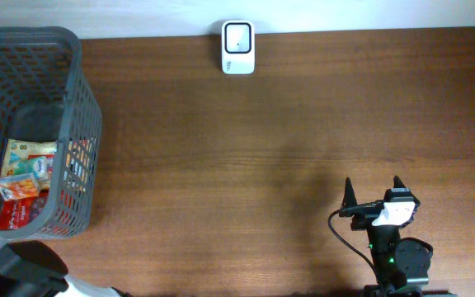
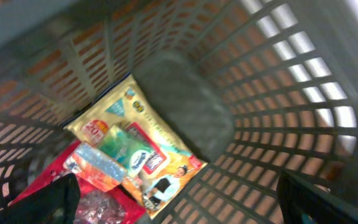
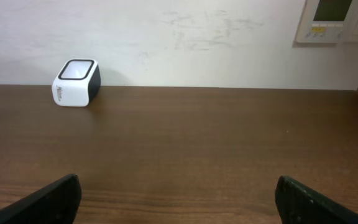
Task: Scan the item barcode
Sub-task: 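Reach the left gripper into the basket and grasp the orange tissue box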
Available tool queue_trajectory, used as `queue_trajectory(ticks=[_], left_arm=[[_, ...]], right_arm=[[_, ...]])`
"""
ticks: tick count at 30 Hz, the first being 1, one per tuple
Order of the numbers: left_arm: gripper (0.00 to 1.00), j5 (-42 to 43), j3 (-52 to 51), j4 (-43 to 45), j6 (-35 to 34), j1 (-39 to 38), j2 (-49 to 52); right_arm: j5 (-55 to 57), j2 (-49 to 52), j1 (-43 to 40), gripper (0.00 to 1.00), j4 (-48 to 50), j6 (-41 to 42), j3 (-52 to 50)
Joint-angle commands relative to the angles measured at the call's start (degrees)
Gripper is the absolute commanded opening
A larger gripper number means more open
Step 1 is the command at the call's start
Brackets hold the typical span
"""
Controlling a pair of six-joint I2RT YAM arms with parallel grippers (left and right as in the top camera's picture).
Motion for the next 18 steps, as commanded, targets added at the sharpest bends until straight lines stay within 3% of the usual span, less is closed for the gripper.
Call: queue_trajectory(ticks=[1, 5, 11, 12, 15, 18], left_arm=[[0.99, -15.30, 0.02, -5.14, -3.45, -4.20, 2.16], [0.99, -30.64, -7.17, -4.68, -13.86, -9.05, 2.36], [0.99, -30.16, -25.33, 8.33, -14.36, -10.01, 2.36], [0.98, -30.14, -27.45, 10.91, -14.36, -10.01, 2.36], [0.75, -29.94, -31.28, 17.20, -14.40, -10.01, 2.36], [0.74, -29.90, -34.18, 19.21, -14.62, -10.01, 2.47]], right_arm=[[0.46, -0.39, -0.15, 0.99, -0.11, 0.00, -0.50], [0.46, -0.39, -0.15, 0.98, -0.13, 0.00, -0.50], [0.46, -0.39, -0.15, 0.99, -0.11, 0.00, -0.50], [0.46, -0.39, -0.15, 0.99, -0.11, 0.00, -0.50], [0.46, -0.39, -0.15, 0.98, -0.11, 0.00, -0.50], [0.46, -0.39, -0.15, 0.98, -0.11, 0.00, -0.50]])
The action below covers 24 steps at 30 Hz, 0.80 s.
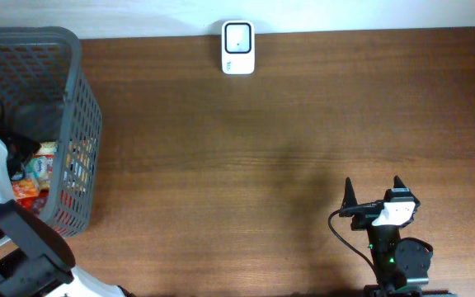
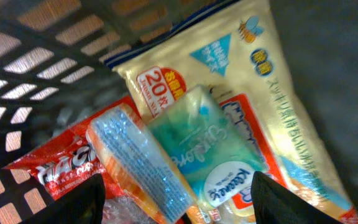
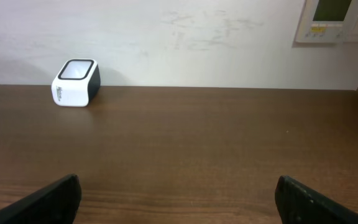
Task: Scan the item barcode
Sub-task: 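Reach the left gripper into the basket and grasp the orange tissue box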
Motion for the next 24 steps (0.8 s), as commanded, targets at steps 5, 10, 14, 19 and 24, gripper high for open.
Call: queue_trajectory(ticks=[5, 10, 14, 19, 24], left_arm=[[0.73, -0.79, -8.63, 5.51, -2.86, -0.04, -0.11], [0.00, -0.81, -8.76, 6.14, -2.80, -0.04, -0.13], [0.00, 2.58, -2.58, 3.52, 3.96, -0.07, -5.16], [0.00, 21.46, 2.45, 6.21, 5.18, -0.37, -21.73], [0.00, 38.60, 2.45, 8.66, 16.20, -16.02, -30.27]], right_arm=[[0.46, -0.39, -0.15, 0.99, -0.11, -0.02, -0.50], [0.46, -0.39, -0.15, 0.98, -0.11, -0.02, -0.50], [0.46, -0.39, -0.15, 0.99, -0.13, -0.02, -0.50], [0.46, -0.39, -0.15, 0.98, -0.13, -0.02, -0.50], [0.46, -0.39, -0.15, 0.99, -0.11, -0.02, -0.50]])
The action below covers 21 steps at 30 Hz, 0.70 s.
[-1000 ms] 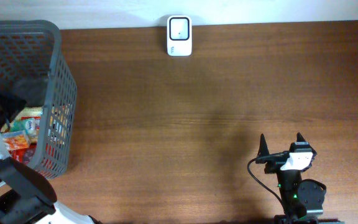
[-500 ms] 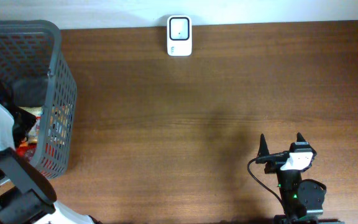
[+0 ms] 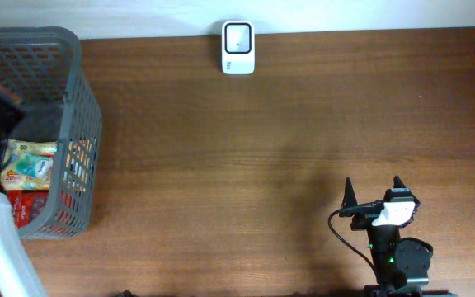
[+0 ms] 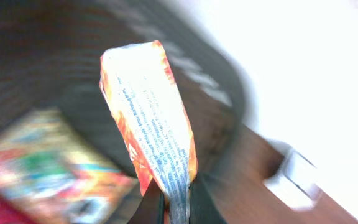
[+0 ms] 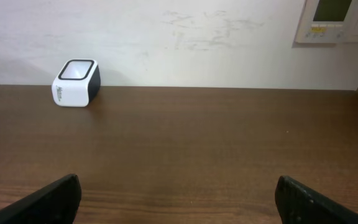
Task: Scan the item barcode
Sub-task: 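Reach the left gripper into the basket and grasp the orange tissue box, then carry the orange tissue box to the table center and release it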
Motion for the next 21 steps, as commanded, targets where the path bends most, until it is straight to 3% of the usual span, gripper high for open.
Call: queue_trajectory(ticks=[1, 4, 8, 14, 18, 19, 20, 21], left_arm=[[0.00, 8.28, -0.13, 2.25, 13.94, -15.30, -1.66], [0.00, 0.79, -0.20, 4.52, 14.23, -29.44, -0.72], [0.00, -2.54, -0.22, 4.09, 15.52, -45.94, 10.01], [0.00, -4.72, -0.22, 2.38, 9.90, -55.87, 30.49], [0.00, -4.74, -0.20, -0.70, 9.22, -60.70, 38.97], [0.16, -4.74, -0.22, -0.94, 9.22, -61.26, 39.21], [0.43, -4.76, -0.20, -0.92, 9.27, -61.68, 39.21], [0.56, -4.92, 0.00, -0.92, 9.27, -61.75, 39.17]], right_arm=[[0.46, -0.39, -0.15, 0.98, -0.13, 0.00, -0.50], [0.46, -0.39, -0.15, 0.99, -0.13, 0.00, -0.50], [0.46, -0.39, -0.15, 0.98, -0.11, 0.00, -0.50], [0.46, -0.39, -0.15, 0.99, -0.11, 0.00, -0.50], [0.46, -0.39, -0.15, 0.99, -0.13, 0.00, -0.50], [0.46, -0.39, -0.15, 0.99, -0.11, 0.00, -0.50], [0.46, -0.39, -0.15, 0.98, -0.13, 0.00, -0.50], [0.46, -0.39, -0.15, 0.98, -0.11, 0.00, -0.50]])
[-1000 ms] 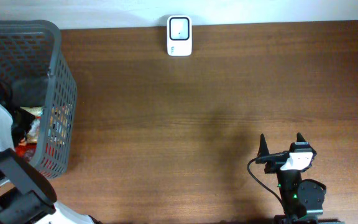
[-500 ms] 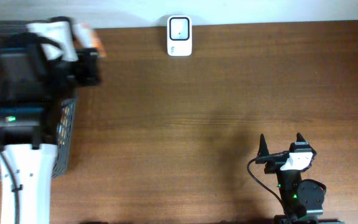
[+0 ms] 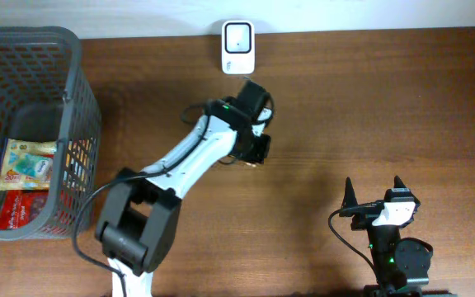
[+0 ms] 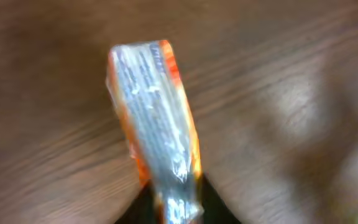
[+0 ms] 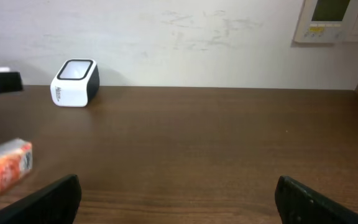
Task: Scan the item barcode
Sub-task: 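Carry the orange tissue box to the table center and release it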
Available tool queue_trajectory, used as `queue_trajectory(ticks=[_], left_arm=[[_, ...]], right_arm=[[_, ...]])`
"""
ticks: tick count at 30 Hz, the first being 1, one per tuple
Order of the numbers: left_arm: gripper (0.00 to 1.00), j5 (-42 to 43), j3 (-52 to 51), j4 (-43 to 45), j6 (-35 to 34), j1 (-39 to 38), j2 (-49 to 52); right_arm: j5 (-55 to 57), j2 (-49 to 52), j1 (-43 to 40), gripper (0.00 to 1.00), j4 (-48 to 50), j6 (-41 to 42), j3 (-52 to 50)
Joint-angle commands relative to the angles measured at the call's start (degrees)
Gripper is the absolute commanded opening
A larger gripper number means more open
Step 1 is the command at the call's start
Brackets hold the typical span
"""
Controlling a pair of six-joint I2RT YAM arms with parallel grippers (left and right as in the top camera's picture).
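My left gripper is shut on a slim orange and silver packet, holding it low over the brown table. The packet also shows at the left edge of the right wrist view as an orange packet. The white scanner stands at the table's far edge, a short way beyond the left gripper, and is seen again as the scanner. My right gripper rests open near the front right, with nothing between its fingers.
A grey mesh basket stands at the left end of the table with a yellow packet and a red packet inside. A white wall runs behind the table, with a wall panel at the upper right.
My left arm was over the basket with the orange packet raised. Now it reaches over the middle of the table, packet still held, just in front of the scanner. The right arm has not moved.
My left gripper was open above the basket's packets. Then it was down among them, open around the orange packet. After that it held the packet lifted above the basket, and now over the table near the scanner. The right gripper stayed open and still.
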Motion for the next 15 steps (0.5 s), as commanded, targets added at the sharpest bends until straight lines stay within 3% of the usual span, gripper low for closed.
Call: queue_trajectory(ticks=[1, 4, 7, 8, 10, 11, 13, 15], left_arm=[[0.70, -0.83, 1.01, -0.37, -0.48, -0.61, -0.31], [0.88, -1.05, 10.01, -7.63, -0.04, 2.71, -0.61], [0.92, -1.09, 24.37, -16.96, -0.02, 7.76, -0.81], [0.91, -1.25, 33.51, -22.45, 0.37, 11.21, -0.92], [0.79, -1.38, 45.40, -28.72, 4.02, 16.26, -0.92], [0.79, -2.80, 50.66, -31.15, 5.09, 19.21, -0.96], [0.87, -8.76, 61.02, -35.76, 5.03, 27.41, -0.96], [0.93, -14.88, 66.53, -38.99, 0.31, 36.83, -0.96]], right_arm=[[0.31, -0.39, -0.15, 0.98, -0.11, 0.04, -0.52], [0.31, -0.39, -0.15, 0.99, -0.13, 0.04, -0.52], [0.31, -0.39, -0.15, 0.99, -0.13, 0.04, -0.52], [0.31, -0.39, -0.15, 0.99, -0.11, 0.04, -0.52], [0.31, -0.39, -0.15, 0.98, -0.13, 0.04, -0.52], [0.31, -0.39, -0.15, 0.99, -0.13, 0.04, -0.52], [0.31, -0.39, -0.15, 0.99, -0.11, 0.04, -0.52], [0.31, -0.39, -0.15, 0.99, -0.13, 0.04, -0.52]])
